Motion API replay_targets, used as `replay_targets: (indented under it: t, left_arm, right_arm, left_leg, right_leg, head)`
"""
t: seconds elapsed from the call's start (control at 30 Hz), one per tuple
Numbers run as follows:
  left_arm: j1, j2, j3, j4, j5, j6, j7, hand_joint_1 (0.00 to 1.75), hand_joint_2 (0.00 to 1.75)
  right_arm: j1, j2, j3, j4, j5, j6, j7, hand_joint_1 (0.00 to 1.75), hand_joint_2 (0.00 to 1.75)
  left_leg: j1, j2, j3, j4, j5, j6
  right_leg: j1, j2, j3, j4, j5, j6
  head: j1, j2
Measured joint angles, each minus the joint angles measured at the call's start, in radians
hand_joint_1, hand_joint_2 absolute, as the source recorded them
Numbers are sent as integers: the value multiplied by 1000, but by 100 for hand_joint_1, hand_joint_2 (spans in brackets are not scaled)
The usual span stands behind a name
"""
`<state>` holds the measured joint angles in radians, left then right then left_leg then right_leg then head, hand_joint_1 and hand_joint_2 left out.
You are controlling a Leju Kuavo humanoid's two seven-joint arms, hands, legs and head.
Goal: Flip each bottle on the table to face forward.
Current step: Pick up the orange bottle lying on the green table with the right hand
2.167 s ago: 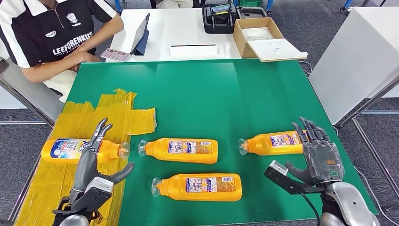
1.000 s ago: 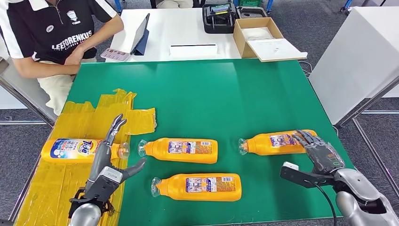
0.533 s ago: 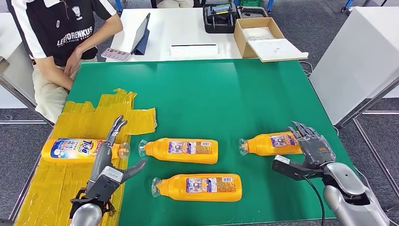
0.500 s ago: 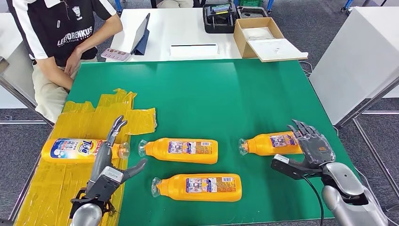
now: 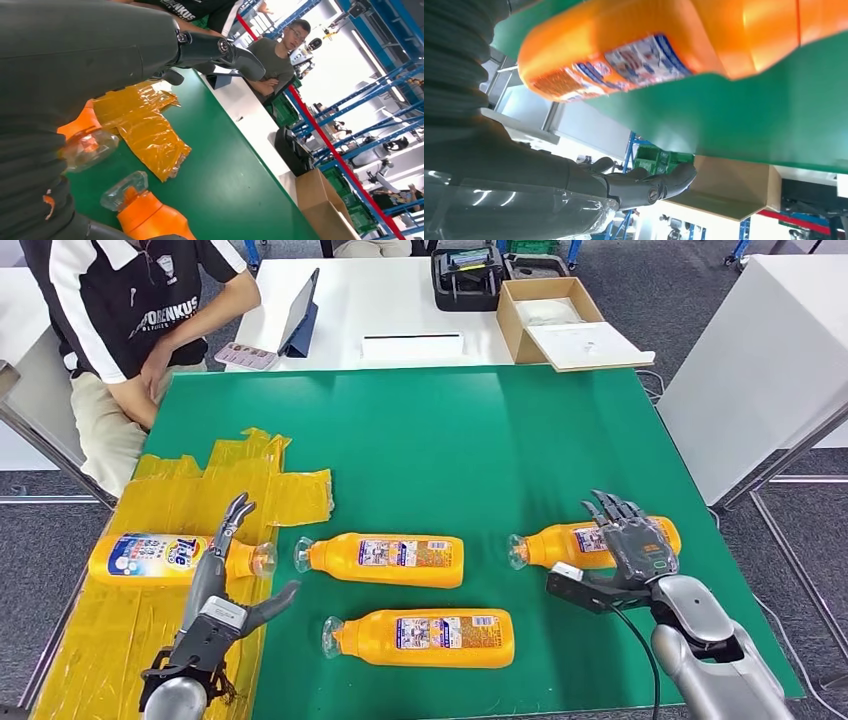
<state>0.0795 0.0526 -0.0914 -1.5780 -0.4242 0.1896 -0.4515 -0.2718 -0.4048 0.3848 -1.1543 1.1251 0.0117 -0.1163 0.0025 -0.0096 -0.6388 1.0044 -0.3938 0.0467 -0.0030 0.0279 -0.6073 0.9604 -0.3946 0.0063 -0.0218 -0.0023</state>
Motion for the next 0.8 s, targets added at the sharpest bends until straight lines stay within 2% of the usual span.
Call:
replay_targets:
  t: [0.53, 0.8]
  left_arm:
    - [6, 0, 8, -6, -1, -3, 5, 0, 175]
    - [-47, -14, 8, 31, -9, -22, 14, 0, 175]
  right_arm:
    - [-42, 5, 23, 52, -9, 2, 11, 0, 175]
    - [-62, -4, -20, 159, -25, -21, 41, 0, 175]
  left_leg:
    - [0, 0, 0, 0, 0, 0]
    - [0, -1, 0, 0, 1, 0]
  right_leg:
    - [0, 0, 0, 0, 0, 0]
    - [0, -2, 0, 0, 0, 0]
  head:
    - [0, 0]
    - [0, 0]
